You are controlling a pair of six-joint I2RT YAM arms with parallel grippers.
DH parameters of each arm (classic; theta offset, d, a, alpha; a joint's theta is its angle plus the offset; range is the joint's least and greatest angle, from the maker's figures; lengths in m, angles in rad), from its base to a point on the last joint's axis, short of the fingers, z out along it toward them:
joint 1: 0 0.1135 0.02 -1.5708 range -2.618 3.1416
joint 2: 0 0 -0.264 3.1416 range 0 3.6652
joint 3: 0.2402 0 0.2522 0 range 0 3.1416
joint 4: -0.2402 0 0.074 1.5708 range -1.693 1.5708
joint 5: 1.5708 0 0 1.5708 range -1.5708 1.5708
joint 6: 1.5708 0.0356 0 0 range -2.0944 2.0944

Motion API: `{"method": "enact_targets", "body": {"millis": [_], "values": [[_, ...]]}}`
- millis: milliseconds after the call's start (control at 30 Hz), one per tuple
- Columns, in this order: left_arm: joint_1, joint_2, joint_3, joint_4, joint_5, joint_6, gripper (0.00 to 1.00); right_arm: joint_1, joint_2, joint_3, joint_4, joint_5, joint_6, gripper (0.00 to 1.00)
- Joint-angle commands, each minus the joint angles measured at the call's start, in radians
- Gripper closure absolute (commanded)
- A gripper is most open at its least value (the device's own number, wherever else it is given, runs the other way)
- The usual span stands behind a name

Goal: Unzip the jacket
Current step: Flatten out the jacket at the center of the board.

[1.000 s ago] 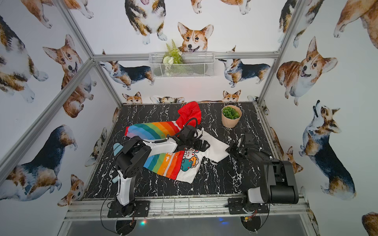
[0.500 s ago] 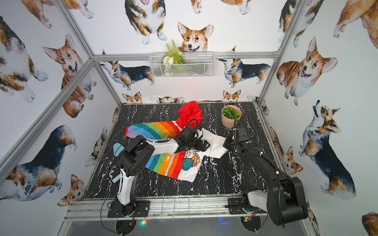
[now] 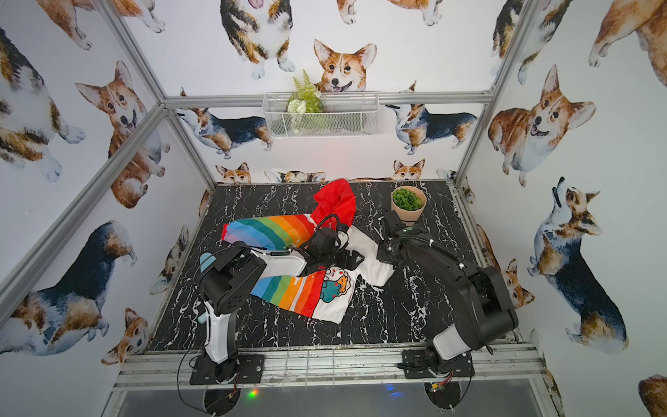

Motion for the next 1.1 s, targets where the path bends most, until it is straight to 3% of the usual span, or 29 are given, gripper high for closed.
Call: {"method": "enact_targets", "body": {"millis": [0,67,233,333,467,500,600,700,867,1067], "values": [[0.003,0.000,-0.018,-0.088,-0.008,-0.032,0.07,-0.057,0.058,-0.016,0.299,-0.387,-0.017,0.62],[0.002,-0.005,-0.023,-0.089,-0.011,-0.030,0.07,-0.101,0.074,-0.054,0.445,-0.532,0.009,0.61],[0.004,-0.014,-0.024,-0.096,-0.016,-0.020,0.07,-0.161,-0.015,-0.165,0.566,-0.574,0.024,0.49],[0.004,-0.018,-0.017,-0.096,0.002,-0.016,0.07,-0.171,-0.127,-0.227,0.517,-0.439,-0.019,0.48],[-0.003,-0.054,-0.007,-0.095,0.035,-0.007,0.06,-0.176,-0.238,-0.278,0.338,-0.067,0.011,0.55],[-0.007,-0.063,0.003,-0.102,0.039,-0.001,0.06,-0.187,-0.249,-0.287,0.300,-0.023,0.020,0.56],[-0.033,-0.074,0.065,-0.161,0.031,0.029,0.06,-0.252,-0.282,-0.352,0.303,-0.068,0.059,0.57],[-0.064,-0.057,0.139,-0.216,0.023,0.051,0.06,-0.318,-0.294,-0.410,0.363,-0.189,0.101,0.57],[-0.099,-0.021,0.226,-0.260,0.023,0.072,0.17,-0.362,-0.259,-0.440,0.427,-0.307,0.135,0.57],[-0.109,0.037,0.321,-0.281,0.053,0.078,0.49,-0.370,-0.192,-0.436,0.448,-0.349,0.142,0.58]]}}
